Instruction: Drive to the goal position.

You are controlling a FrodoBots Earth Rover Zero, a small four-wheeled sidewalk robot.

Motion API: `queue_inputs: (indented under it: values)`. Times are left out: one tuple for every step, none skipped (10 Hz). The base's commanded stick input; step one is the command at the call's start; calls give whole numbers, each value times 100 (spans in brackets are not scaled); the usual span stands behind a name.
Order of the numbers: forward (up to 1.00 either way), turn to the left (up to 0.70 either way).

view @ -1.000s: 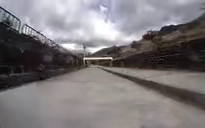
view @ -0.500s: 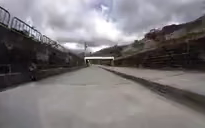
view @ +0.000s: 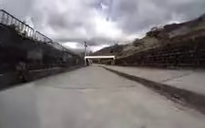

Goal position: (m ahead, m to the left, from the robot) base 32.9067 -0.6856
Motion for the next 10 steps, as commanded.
queue_inputs:
  values:
    - [100,0]
    - [100,0]
    - [100,0]
    - [100,0]
    - [100,0]
    - [100,0]
    - [100,0]
    - [100,0]
    - [100,0]
    - [100,0]
